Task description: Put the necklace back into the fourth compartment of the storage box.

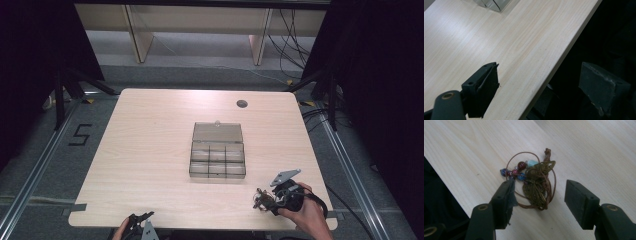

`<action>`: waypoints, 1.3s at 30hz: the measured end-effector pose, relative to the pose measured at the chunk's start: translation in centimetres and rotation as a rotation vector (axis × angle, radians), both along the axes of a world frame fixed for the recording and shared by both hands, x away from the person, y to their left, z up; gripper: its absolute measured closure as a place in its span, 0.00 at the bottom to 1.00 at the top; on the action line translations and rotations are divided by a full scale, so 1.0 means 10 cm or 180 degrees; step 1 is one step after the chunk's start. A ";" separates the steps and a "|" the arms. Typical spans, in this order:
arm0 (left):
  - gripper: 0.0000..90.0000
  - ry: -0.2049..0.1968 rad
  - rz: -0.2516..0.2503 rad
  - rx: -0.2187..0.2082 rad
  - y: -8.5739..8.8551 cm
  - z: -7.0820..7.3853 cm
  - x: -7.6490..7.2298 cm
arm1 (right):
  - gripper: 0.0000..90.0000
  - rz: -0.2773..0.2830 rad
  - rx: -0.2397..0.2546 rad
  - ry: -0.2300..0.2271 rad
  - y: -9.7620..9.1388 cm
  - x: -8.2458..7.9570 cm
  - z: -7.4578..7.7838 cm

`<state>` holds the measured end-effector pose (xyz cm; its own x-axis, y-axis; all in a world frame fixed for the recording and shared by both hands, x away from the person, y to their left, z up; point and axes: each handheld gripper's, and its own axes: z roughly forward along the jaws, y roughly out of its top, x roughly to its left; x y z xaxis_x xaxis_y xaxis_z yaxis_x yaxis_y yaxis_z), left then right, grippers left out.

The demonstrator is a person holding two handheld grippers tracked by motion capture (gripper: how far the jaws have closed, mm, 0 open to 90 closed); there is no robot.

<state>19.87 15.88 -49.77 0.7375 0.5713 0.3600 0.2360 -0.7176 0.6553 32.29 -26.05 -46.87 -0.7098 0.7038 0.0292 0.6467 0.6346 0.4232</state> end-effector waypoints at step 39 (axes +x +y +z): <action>0.17 0.0006 -0.0014 0.0014 0.02 0.02 0.01 | 0.88 0.0543 -0.0298 0.0110 0.23 0.19 0.09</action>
